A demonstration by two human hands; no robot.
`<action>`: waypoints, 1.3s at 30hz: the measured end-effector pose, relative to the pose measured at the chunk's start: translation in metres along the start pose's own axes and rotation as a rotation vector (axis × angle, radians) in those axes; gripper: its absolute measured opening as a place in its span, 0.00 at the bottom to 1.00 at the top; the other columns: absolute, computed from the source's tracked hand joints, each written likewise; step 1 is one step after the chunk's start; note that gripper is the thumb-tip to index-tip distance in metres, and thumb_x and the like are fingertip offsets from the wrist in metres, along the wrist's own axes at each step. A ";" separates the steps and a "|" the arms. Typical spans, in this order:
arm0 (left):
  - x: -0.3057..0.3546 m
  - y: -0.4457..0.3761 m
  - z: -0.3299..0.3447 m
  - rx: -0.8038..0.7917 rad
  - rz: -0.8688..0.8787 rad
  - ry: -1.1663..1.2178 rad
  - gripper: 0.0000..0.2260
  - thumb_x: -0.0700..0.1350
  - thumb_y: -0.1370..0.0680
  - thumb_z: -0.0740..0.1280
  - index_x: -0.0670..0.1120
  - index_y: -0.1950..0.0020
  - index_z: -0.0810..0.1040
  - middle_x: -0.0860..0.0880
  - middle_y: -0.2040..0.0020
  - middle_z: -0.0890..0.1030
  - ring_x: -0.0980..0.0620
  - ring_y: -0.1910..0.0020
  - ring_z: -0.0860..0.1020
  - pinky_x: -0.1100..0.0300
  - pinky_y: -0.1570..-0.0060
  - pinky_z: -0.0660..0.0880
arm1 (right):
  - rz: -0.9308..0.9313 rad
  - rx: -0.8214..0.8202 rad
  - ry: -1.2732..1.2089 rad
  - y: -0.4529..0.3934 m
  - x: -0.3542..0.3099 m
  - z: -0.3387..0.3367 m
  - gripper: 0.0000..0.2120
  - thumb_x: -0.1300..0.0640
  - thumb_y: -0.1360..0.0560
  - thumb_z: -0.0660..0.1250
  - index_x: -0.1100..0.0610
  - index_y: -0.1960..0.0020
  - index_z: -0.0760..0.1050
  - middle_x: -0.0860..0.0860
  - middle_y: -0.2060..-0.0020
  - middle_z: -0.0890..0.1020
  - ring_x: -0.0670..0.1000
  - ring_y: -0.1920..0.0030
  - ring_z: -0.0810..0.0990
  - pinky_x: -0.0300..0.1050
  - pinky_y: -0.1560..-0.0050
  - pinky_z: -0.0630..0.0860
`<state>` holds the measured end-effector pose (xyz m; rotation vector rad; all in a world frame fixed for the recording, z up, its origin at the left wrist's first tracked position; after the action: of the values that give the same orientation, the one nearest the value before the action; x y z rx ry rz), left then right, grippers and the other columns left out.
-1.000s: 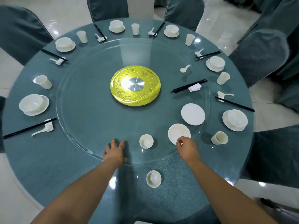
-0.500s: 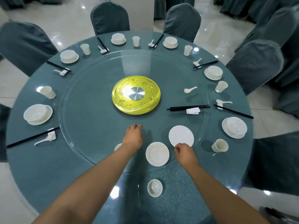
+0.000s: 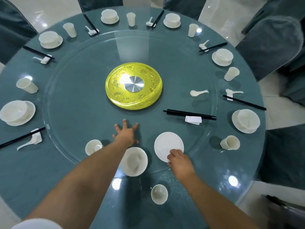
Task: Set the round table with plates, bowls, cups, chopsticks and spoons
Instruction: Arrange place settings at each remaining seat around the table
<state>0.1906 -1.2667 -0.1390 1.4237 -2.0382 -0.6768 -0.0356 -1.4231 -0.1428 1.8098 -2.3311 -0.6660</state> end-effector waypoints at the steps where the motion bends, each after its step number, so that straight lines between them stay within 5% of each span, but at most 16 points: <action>1: -0.003 -0.003 0.000 0.002 0.003 -0.013 0.40 0.52 0.27 0.74 0.70 0.25 0.51 0.52 0.21 0.35 0.32 0.24 0.37 0.29 0.31 0.56 | -0.012 0.011 0.025 -0.001 -0.004 -0.001 0.11 0.56 0.22 0.61 0.55 0.42 0.78 0.50 0.39 0.74 0.55 0.35 0.70 0.49 0.38 0.70; 5: -0.022 -0.012 0.002 -0.036 -0.007 -0.056 0.42 0.52 0.27 0.74 0.71 0.25 0.49 0.53 0.22 0.34 0.33 0.24 0.35 0.28 0.32 0.57 | -0.044 0.002 0.120 0.001 -0.026 -0.002 0.06 0.60 0.30 0.71 0.54 0.54 0.81 0.50 0.51 0.79 0.54 0.47 0.78 0.47 0.49 0.77; 12: -0.039 -0.018 0.000 -0.071 0.019 -0.070 0.42 0.51 0.26 0.74 0.71 0.25 0.48 0.53 0.22 0.32 0.33 0.25 0.34 0.28 0.32 0.56 | -0.104 -0.073 0.201 0.007 -0.049 -0.003 0.12 0.64 0.44 0.77 0.55 0.62 0.81 0.51 0.60 0.80 0.54 0.57 0.80 0.46 0.59 0.77; 21: -0.048 -0.020 0.000 -0.094 0.034 -0.075 0.42 0.50 0.26 0.73 0.70 0.25 0.47 0.53 0.23 0.31 0.33 0.25 0.33 0.27 0.32 0.55 | -0.143 -0.179 0.276 0.004 -0.059 -0.006 0.11 0.64 0.30 0.66 0.57 0.49 0.80 0.53 0.50 0.77 0.57 0.47 0.75 0.49 0.49 0.73; 33: -0.044 -0.016 -0.002 -0.096 0.036 -0.065 0.41 0.50 0.25 0.72 0.69 0.24 0.47 0.52 0.23 0.30 0.33 0.25 0.32 0.28 0.32 0.55 | -0.073 -0.155 0.235 0.008 -0.062 -0.019 0.13 0.68 0.29 0.63 0.59 0.47 0.79 0.52 0.51 0.79 0.57 0.47 0.76 0.49 0.55 0.74; 39: -0.042 -0.013 -0.001 -0.098 0.031 -0.062 0.41 0.49 0.25 0.72 0.68 0.24 0.47 0.51 0.22 0.30 0.33 0.25 0.32 0.28 0.31 0.54 | -0.033 -0.124 0.179 0.005 -0.063 -0.020 0.10 0.61 0.26 0.63 0.57 0.48 0.80 0.50 0.53 0.79 0.56 0.46 0.75 0.49 0.55 0.76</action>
<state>0.2118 -1.2308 -0.1538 1.3280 -2.0402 -0.8062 -0.0156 -1.3676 -0.1116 1.7779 -2.1024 -0.6103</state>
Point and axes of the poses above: each hand's wrist, its own y-axis away from the middle knuckle, its own z-axis out of the palm, x = y × z, the point moved 2 cm from there along -y, towards the middle knuckle
